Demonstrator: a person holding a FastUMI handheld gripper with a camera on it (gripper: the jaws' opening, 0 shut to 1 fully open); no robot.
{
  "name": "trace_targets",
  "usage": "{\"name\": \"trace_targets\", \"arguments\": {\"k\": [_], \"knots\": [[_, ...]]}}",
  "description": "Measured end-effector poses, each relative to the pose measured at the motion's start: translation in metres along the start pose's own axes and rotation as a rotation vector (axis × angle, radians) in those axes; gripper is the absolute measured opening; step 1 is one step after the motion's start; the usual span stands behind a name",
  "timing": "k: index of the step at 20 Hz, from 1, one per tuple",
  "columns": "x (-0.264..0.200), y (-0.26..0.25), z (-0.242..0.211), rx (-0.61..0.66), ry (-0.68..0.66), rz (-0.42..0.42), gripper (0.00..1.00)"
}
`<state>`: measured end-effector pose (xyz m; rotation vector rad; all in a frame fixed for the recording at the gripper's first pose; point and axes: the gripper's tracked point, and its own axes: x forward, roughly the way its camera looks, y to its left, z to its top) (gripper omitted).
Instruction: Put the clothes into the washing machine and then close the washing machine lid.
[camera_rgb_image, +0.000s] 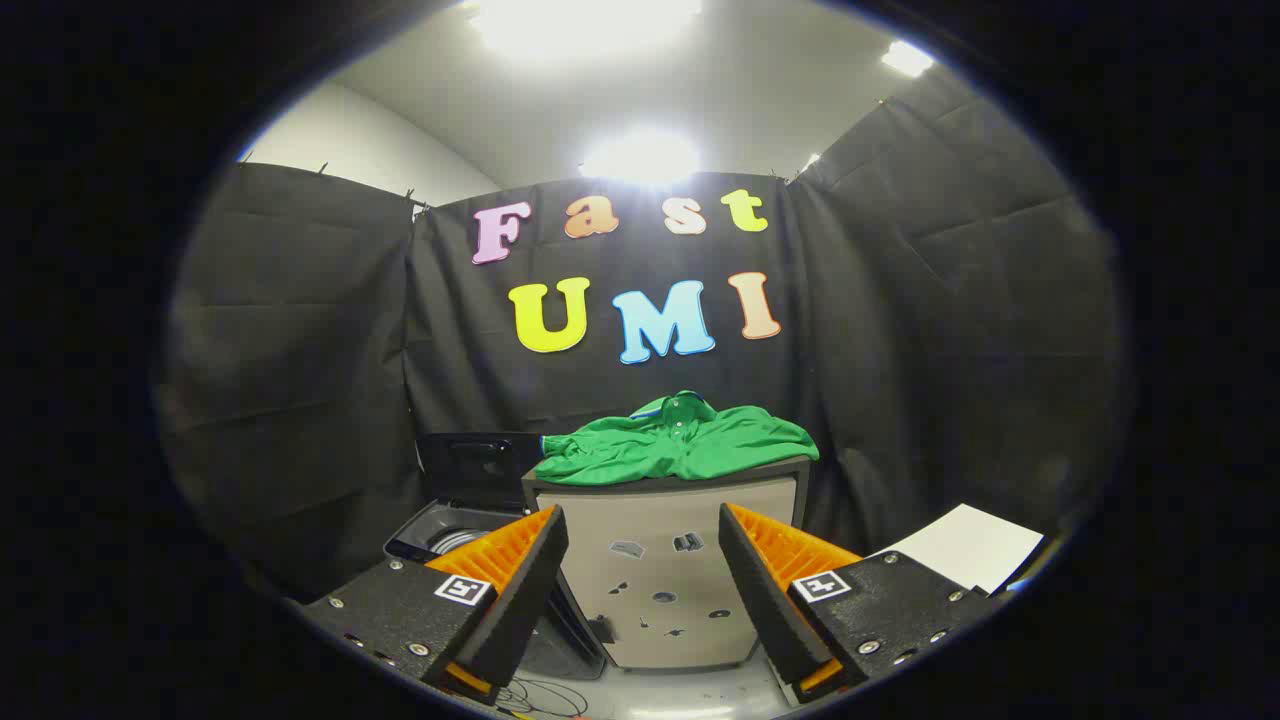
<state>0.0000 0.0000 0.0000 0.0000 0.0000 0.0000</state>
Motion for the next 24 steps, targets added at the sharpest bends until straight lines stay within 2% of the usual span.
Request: {"name": "trace_targets", "arguments": {"k": [24], "knots": [[0.01,0.003,-0.002,0.007,-0.005,0.001,0.94]]}}
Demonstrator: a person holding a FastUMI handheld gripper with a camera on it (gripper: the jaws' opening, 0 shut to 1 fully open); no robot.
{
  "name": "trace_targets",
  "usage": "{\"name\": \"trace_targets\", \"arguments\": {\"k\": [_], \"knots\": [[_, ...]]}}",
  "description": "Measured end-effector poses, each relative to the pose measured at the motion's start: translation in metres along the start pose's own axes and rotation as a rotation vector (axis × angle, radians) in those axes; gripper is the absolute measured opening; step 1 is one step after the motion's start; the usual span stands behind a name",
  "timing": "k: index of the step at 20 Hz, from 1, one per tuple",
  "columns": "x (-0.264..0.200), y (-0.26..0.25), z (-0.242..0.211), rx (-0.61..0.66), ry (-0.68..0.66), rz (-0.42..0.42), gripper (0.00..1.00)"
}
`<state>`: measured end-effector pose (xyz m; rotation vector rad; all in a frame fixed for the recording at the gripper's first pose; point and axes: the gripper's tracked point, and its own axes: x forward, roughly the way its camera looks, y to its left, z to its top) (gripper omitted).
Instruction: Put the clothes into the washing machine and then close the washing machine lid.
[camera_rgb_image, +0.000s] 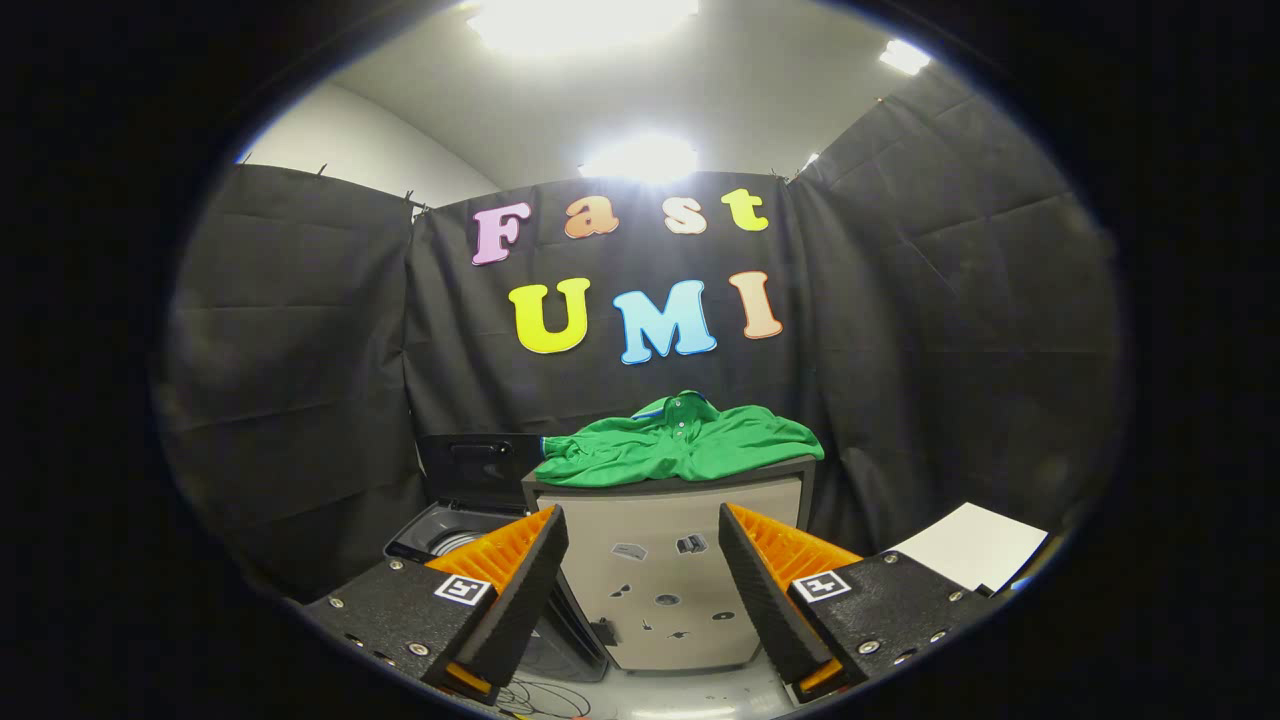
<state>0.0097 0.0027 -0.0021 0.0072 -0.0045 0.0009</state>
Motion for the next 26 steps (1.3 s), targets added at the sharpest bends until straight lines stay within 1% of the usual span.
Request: {"name": "trace_targets", "arguments": {"k": [6,10,13,16,18,22,26], "knots": [[0.017,0.005,0.016,0.001,-0.023,-0.001,0.94],[0.051,-0.002,0.033,0.01,-0.037,-0.028,0.94],[0.092,-0.011,0.049,0.011,-0.038,-0.056,0.94],[0.144,-0.017,0.064,0.028,-0.029,-0.063,0.94],[0.179,-0.025,0.067,0.003,0.001,-0.076,0.94],[0.245,-0.032,0.063,-0.043,0.09,-0.091,0.94],[0.3,-0.034,0.04,-0.094,0.22,-0.08,0.94]]}}
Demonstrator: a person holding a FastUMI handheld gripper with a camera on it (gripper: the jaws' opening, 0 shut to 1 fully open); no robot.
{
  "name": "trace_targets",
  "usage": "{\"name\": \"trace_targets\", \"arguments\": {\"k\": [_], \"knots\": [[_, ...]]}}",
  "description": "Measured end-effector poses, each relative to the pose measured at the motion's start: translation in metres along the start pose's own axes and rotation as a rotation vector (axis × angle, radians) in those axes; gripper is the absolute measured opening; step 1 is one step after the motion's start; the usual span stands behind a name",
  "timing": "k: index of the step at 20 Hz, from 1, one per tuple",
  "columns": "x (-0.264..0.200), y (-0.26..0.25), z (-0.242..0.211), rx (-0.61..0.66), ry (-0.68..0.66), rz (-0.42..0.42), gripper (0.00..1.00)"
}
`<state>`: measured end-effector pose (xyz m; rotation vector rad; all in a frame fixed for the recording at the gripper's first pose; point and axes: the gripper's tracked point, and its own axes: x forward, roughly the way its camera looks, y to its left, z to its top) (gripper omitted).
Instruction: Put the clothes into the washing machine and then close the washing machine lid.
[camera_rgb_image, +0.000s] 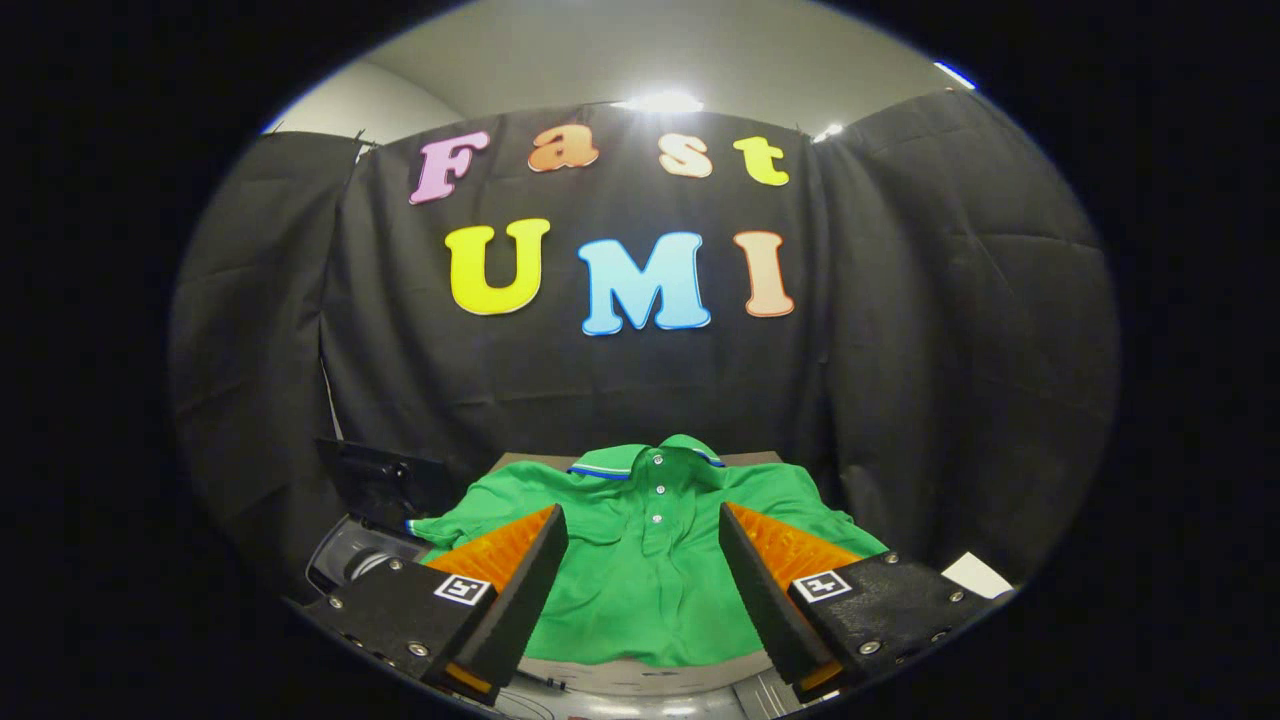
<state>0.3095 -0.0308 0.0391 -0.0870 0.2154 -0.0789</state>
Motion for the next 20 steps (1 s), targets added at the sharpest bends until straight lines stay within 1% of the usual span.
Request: {"name": "trace_targets", "arguments": {"k": [4,8,14,16,18,19,20], "knots": [[0.044,0.006,-0.009,0.049,0.102,0.024,0.94],[0.07,0.011,-0.027,0.076,0.201,0.041,0.94],[0.08,0.004,-0.051,0.124,0.293,0.029,0.94],[0.082,0.002,-0.069,0.127,0.353,0.017,0.94],[0.081,0.003,-0.068,0.112,0.359,0.016,0.95],[0.081,0.001,-0.068,0.104,0.358,0.015,0.93],[0.08,0.002,-0.069,0.107,0.368,0.006,0.94]]}}
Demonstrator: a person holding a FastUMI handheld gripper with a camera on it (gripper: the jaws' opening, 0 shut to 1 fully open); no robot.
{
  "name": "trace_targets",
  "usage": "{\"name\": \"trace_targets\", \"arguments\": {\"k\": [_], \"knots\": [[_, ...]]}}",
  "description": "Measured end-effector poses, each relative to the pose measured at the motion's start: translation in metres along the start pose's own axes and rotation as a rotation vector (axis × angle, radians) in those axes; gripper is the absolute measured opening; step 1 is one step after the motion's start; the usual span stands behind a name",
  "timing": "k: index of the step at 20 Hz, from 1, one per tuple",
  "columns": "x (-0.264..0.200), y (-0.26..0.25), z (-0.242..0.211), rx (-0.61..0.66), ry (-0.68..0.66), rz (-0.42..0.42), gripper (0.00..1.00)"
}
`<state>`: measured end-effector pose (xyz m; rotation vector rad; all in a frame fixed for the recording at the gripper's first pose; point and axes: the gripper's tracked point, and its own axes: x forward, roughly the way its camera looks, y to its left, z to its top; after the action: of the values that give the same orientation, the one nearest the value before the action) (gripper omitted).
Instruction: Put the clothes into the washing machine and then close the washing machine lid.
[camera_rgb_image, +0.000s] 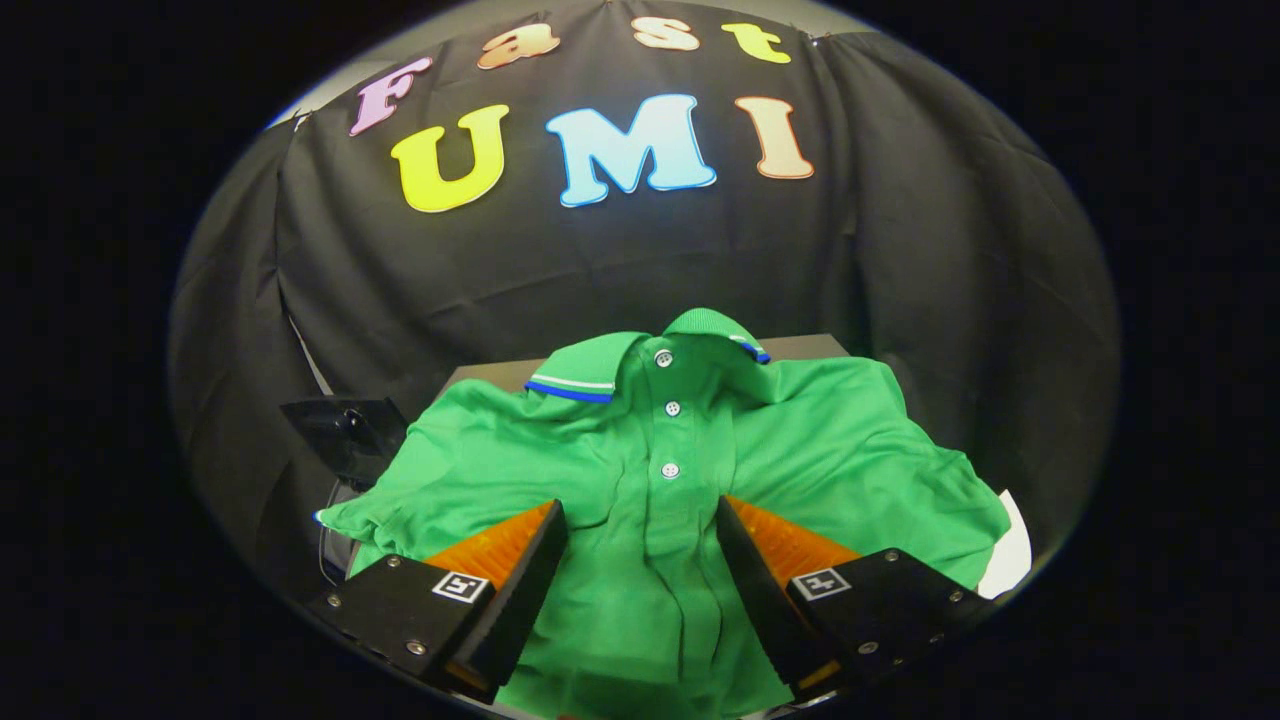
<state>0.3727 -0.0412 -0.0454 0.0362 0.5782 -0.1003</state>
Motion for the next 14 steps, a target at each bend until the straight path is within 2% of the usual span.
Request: {"name": "trace_targets", "arguments": {"k": [2,4,5,6,7,10,11,14], "knots": [[-0.001,-0.003,-0.001,-0.016,0.005,-0.019,0.93],[0.001,-0.008,-0.002,-0.039,0.001,-0.043,0.84],[0.0,-0.009,-0.002,-0.036,0.007,-0.056,0.75],[-0.001,-0.011,-0.003,-0.021,0.02,-0.082,0.73],[0.0,-0.012,-0.002,-0.009,0.034,-0.102,0.61],[0.001,-0.008,-0.001,0.009,0.053,-0.079,0.09],[0.003,-0.008,-0.001,0.013,0.059,-0.07,0.02],[0.001,-0.008,-0.001,-0.005,0.064,-0.069,0.02]]}}
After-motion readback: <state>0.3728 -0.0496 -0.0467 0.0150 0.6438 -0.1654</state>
